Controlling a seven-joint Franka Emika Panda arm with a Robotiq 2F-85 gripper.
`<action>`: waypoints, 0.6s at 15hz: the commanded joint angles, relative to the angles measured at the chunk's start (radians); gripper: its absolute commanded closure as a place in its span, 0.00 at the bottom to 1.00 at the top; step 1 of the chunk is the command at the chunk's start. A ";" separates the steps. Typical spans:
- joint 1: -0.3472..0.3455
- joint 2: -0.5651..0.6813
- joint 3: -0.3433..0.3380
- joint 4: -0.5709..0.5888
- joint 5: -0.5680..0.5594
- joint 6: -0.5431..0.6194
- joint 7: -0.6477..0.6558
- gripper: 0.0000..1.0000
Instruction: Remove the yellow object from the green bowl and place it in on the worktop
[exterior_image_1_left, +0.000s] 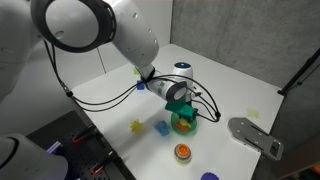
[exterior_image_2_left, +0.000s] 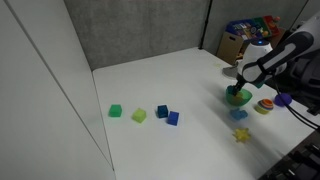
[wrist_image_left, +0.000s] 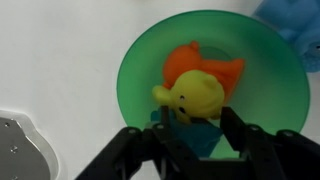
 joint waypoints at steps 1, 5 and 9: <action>-0.014 -0.021 0.003 -0.016 -0.033 0.015 0.001 0.75; -0.024 -0.056 0.013 -0.045 -0.029 0.010 -0.012 0.93; -0.029 -0.115 0.017 -0.098 -0.029 0.008 -0.022 0.98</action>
